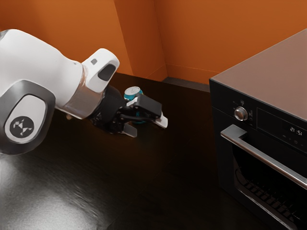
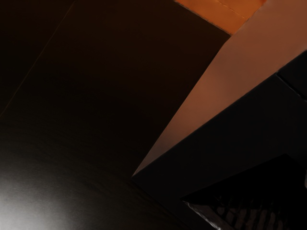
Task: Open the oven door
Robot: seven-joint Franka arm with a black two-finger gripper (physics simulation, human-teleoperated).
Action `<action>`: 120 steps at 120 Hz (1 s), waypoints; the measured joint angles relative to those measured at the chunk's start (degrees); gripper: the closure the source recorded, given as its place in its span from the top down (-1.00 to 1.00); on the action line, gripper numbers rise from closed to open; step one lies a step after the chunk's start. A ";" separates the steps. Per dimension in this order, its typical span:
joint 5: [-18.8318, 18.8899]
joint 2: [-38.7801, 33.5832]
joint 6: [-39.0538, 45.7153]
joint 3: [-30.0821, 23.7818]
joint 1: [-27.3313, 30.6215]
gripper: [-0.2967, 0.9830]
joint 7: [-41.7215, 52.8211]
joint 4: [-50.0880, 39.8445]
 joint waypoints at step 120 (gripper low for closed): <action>12.52 1.50 10.34 4.22 -24.57 0.53 -45.73 -2.51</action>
